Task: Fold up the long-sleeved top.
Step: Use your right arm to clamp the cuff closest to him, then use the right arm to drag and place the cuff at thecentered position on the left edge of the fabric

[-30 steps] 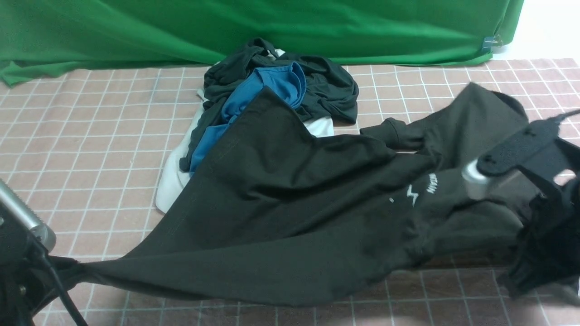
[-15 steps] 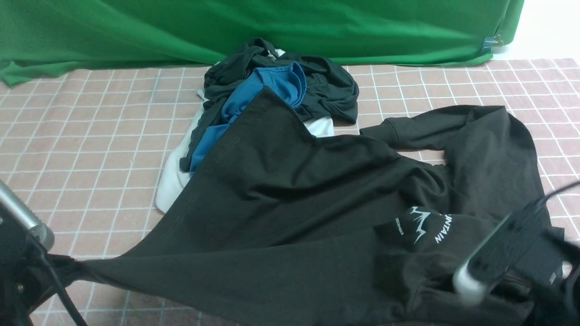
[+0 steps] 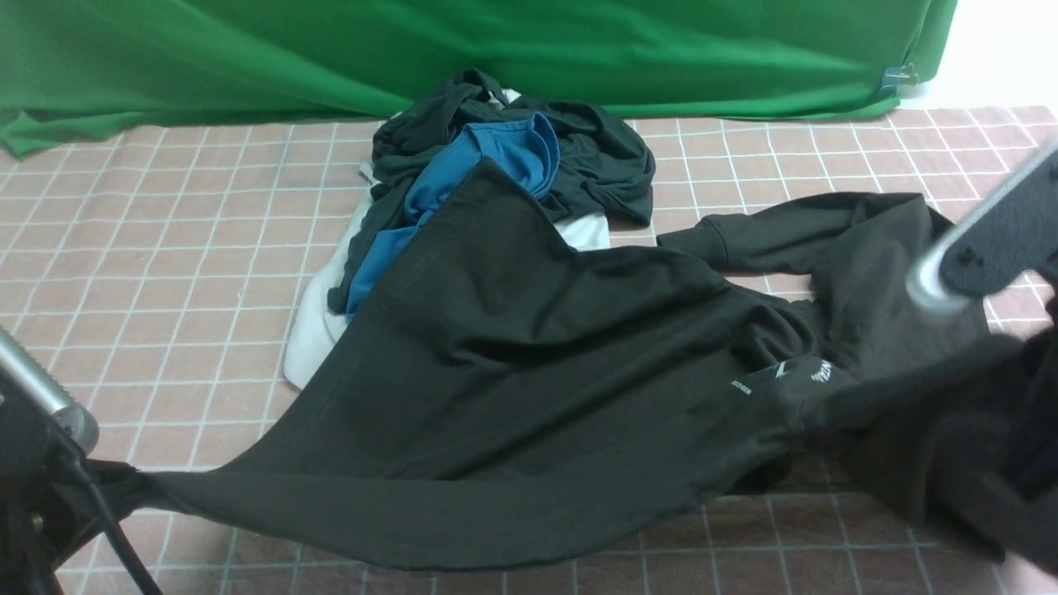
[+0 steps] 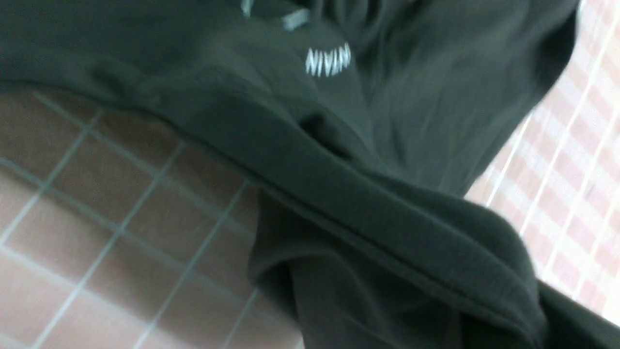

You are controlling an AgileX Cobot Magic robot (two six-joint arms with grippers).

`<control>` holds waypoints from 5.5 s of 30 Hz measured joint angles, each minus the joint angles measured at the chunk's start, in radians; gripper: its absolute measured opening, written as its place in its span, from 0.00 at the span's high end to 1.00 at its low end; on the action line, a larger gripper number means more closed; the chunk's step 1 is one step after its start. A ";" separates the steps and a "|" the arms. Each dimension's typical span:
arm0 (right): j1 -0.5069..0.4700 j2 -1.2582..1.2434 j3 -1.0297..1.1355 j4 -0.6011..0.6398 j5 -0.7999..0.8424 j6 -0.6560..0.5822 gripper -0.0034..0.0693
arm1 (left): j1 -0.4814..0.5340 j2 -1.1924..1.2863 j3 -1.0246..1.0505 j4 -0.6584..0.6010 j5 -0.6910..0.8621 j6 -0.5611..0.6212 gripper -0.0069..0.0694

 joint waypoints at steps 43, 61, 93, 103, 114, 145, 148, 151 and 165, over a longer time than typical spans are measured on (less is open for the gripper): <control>-0.540 0.317 -0.029 0.584 -0.245 -0.067 0.26 | 0.000 0.000 0.000 -0.056 -0.007 0.002 0.87; -0.549 0.529 0.122 1.027 -0.450 -0.261 0.11 | 0.000 0.000 0.000 -0.056 -0.007 0.000 0.87; -0.439 0.560 0.091 1.270 -0.650 -0.527 0.29 | 0.000 0.000 0.000 -0.057 -0.022 0.000 0.87; -0.437 0.456 0.091 1.108 -0.601 -0.529 0.90 | 0.000 0.000 0.000 -0.054 -0.015 0.000 0.87; -0.340 -0.165 0.091 0.865 -0.150 -0.423 0.90 | 0.000 0.000 -0.002 -0.006 -0.056 0.000 0.87; -0.288 -0.613 0.448 1.360 0.071 -0.697 0.91 | 0.000 0.000 -0.109 0.198 -0.047 -0.081 0.87; -0.288 -0.585 0.449 1.360 0.070 -0.700 0.91 | 0.000 0.000 -0.109 0.198 -0.047 -0.081 0.87; -0.288 -0.559 0.425 1.360 0.067 -0.701 0.90 | 0.000 0.000 -0.109 0.199 -0.021 -0.081 0.87; -0.288 -0.237 0.211 1.368 -0.101 -0.751 0.90 | 0.000 -0.007 -0.085 0.123 0.310 -0.048 0.87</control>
